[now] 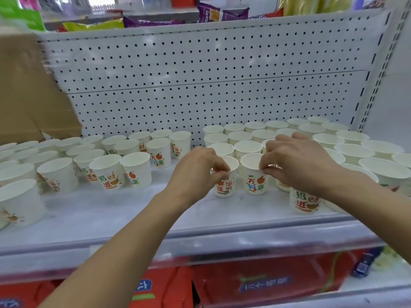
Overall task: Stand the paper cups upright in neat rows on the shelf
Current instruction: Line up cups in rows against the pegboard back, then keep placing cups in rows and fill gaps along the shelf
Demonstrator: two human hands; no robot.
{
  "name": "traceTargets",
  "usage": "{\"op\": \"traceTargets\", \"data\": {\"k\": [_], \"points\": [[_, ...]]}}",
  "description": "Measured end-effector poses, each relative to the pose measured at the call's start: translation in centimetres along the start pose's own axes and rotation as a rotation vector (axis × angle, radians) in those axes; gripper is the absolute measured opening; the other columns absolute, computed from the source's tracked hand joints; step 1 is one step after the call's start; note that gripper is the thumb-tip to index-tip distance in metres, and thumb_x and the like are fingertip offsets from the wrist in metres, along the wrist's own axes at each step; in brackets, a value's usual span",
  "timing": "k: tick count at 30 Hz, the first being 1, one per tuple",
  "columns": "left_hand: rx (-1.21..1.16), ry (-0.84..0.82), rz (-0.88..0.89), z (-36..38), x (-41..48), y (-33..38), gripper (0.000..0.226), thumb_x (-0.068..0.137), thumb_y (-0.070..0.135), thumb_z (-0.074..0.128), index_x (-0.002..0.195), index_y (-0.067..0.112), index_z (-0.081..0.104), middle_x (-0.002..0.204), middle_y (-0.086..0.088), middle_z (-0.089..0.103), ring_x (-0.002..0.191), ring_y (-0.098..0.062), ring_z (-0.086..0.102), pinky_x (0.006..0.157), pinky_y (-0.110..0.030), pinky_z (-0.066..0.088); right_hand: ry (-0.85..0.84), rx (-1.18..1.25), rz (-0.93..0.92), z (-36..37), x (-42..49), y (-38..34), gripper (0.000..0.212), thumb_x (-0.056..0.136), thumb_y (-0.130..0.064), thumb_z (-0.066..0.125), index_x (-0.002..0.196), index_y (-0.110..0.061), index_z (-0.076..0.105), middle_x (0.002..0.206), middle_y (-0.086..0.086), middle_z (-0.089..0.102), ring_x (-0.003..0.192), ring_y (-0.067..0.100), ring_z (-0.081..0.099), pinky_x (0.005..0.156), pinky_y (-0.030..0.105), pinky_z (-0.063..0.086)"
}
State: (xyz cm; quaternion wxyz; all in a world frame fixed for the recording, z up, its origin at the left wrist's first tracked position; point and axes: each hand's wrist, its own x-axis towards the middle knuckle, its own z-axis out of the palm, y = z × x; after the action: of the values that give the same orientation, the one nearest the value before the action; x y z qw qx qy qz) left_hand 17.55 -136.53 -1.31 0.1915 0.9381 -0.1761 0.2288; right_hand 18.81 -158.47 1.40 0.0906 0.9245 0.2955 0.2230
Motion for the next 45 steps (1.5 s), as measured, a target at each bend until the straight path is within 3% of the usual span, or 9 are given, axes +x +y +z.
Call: {"op": "traceTargets", "data": {"k": [9, 15, 20, 23, 26, 30, 34, 38, 45], "points": [[-0.028, 0.030, -0.020, -0.1, -0.5, 0.1, 0.032, 0.083, 0.042, 0.069, 0.112, 0.028, 0.070, 0.104, 0.008, 0.064, 0.099, -0.009, 0.049, 0.083, -0.028, 0.044, 0.070, 0.075, 0.043, -0.3, 0.1, -1.1, 0.033, 0.089, -0.053, 0.051, 0.116, -0.037, 0.062, 0.102, -0.010, 0.057, 0.101, 0.013, 0.051, 0.079, 0.029, 0.030], [-0.010, 0.203, -0.032, -3.3, -5.1, -3.8, 0.033, 0.089, 0.039, 0.063, 0.119, 0.027, 0.064, 0.112, 0.007, 0.059, 0.108, -0.011, 0.049, 0.090, -0.032, 0.042, 0.272, 0.291, -0.080, -1.8, 3.3, -7.4, 0.024, 0.084, -0.040, 0.060, 0.096, -0.024, 0.073, 0.085, -0.003, 0.063, 0.081, 0.024, 0.058, 0.067, 0.031, 0.035], [0.152, 0.307, -0.253, -9.1, -8.0, -12.1, 0.032, 0.092, 0.021, 0.060, 0.124, 0.019, 0.061, 0.124, 0.001, 0.058, 0.118, -0.019, 0.047, 0.097, -0.031, 0.036, 0.218, 0.417, -0.192, -0.8, 9.7, -14.5, 0.025, 0.093, -0.037, 0.054, 0.113, -0.029, 0.065, 0.106, -0.005, 0.057, 0.100, 0.018, 0.052, 0.067, 0.029, 0.035], [0.351, 0.143, -0.329, -10.8, -8.0, -16.1, 0.033, 0.095, 0.023, 0.056, 0.127, 0.019, 0.059, 0.128, 0.000, 0.057, 0.122, -0.021, 0.043, 0.099, -0.037, 0.039, 0.112, 0.428, -0.175, 0.4, 13.5, -18.3, 0.030, 0.094, -0.032, 0.052, 0.123, -0.026, 0.059, 0.120, -0.002, 0.051, 0.110, 0.019, 0.050, 0.072, 0.033, 0.044], [0.430, -0.001, -0.296, -11.2, -7.9, -17.9, 0.025, 0.095, 0.025, 0.056, 0.117, 0.023, 0.067, 0.114, 0.002, 0.063, 0.111, -0.019, 0.047, 0.086, -0.038, 0.045, 0.078, 0.313, -0.139, 1.4, 16.2, -20.6, 0.022, 0.095, -0.025, 0.051, 0.112, -0.015, 0.060, 0.113, 0.005, 0.052, 0.104, 0.026, 0.053, 0.067, 0.036, 0.047], [0.433, 0.030, -0.242, -11.4, -7.9, -18.3, 0.016, 0.092, 0.027, 0.061, 0.102, 0.026, 0.074, 0.093, 0.007, 0.063, 0.094, -0.015, 0.047, 0.068, -0.033, 0.042, 0.104, 0.228, -0.137, 2.0, 16.9, -21.5, 0.009, 0.093, -0.011, 0.050, 0.092, -0.011, 0.059, 0.093, 0.004, 0.054, 0.088, 0.025, 0.055, 0.060, 0.033, 0.044], [0.341, 0.118, -0.169, -11.6, -9.5, -16.7, 0.011, 0.087, 0.027, 0.068, 0.095, 0.026, 0.076, 0.084, 0.010, 0.062, 0.084, -0.012, 0.045, 0.064, -0.035, 0.043, 0.202, 0.326, -0.131, 0.8, 13.5, -20.7, 0.017, 0.096, -0.021, 0.049, 0.093, -0.013, 0.063, 0.089, 0.000, 0.047, 0.085, 0.022, 0.051, 0.054, 0.031, 0.038], [0.191, 0.199, -0.033, -11.3, -11.4, -12.5, 0.009, 0.082, 0.027, 0.072, 0.090, 0.025, 0.075, 0.080, 0.013, 0.059, 0.078, -0.012, 0.047, 0.061, -0.035, 0.045, 0.297, 0.487, -0.153, -1.2, 7.1, -16.9, 0.012, 0.091, -0.025, 0.061, 0.090, -0.018, 0.070, 0.089, -0.002, 0.056, 0.080, 0.017, 0.051, 0.054, 0.036, 0.046], [0.002, 0.123, 0.178, -6.9, -8.2, -2.7, 0.012, 0.085, 0.028, 0.071, 0.093, 0.021, 0.076, 0.080, 0.005, 0.062, 0.080, -0.017, 0.052, 0.069, -0.038, 0.045, 0.282, 0.463, -0.055, -3.5, -2.6, -7.0, 0.010, 0.082, -0.030, 0.064, 0.086, -0.026, 0.073, 0.083, -0.011, 0.060, 0.066, 0.015, 0.056, 0.052, 0.036, 0.047]]}}
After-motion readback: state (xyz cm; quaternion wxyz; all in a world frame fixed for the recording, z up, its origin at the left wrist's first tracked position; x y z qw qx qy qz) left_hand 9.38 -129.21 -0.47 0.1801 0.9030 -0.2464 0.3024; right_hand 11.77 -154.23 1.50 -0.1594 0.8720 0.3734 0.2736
